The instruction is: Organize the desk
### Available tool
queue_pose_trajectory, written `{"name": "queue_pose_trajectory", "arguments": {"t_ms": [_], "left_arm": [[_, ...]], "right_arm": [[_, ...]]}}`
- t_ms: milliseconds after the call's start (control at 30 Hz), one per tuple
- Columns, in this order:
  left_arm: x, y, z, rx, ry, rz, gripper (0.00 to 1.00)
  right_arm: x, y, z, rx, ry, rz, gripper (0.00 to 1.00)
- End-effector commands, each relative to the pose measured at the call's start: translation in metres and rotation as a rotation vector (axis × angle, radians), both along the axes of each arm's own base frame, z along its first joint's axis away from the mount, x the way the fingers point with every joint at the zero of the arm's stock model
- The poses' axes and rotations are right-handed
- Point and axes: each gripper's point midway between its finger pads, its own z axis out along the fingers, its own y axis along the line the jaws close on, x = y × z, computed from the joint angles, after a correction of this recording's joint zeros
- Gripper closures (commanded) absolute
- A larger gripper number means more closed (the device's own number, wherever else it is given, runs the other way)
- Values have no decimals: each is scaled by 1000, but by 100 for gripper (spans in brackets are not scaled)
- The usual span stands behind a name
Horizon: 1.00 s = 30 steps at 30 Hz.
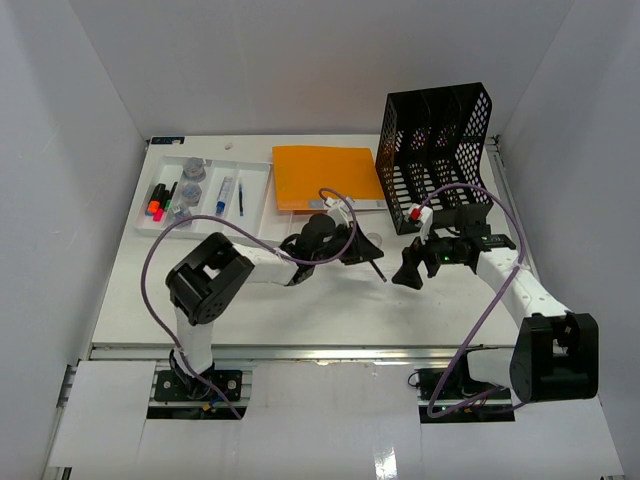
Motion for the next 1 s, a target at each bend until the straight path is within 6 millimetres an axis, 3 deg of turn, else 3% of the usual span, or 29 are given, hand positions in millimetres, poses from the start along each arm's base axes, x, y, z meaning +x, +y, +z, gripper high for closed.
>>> {"name": "queue_pose_trajectory", "arguments": {"t_ms": [0, 67, 167, 200, 333, 433, 567, 733, 833, 933, 967], "left_arm": [[36, 81, 34, 187, -133, 125, 100], [42, 112, 27, 326, -161, 143, 100], [81, 185, 39, 492, -185, 260, 100], [90, 213, 33, 553, -162, 285, 100], [131, 296, 32, 683, -121, 422, 100], [156, 332, 21, 783, -97, 476, 100], [188, 364, 2, 901, -63, 525, 100], [210, 369, -15, 968, -43, 501, 95], [213, 370, -20, 984, -24, 492, 71], [213, 370, -17, 985, -29, 490, 38], [213, 370, -13, 983, -35, 491, 33]], "right_arm": [[8, -4, 13, -11, -88, -3, 2], [8, -5, 15, -15, -103, -4, 3], [7, -6, 15, -19, -109, -4, 3], [7, -6, 16, -19, -111, -4, 3], [7, -7, 14, -25, -112, -5, 3], [7, -7, 14, -25, -115, -4, 3], [5, -7, 12, -26, -110, -3, 3], [5, -9, 10, -36, -107, -6, 3], [6, -9, 8, -40, -107, -6, 3], [6, -10, 5, -43, -101, -10, 3], [6, -9, 5, -42, -103, -10, 3]]}}
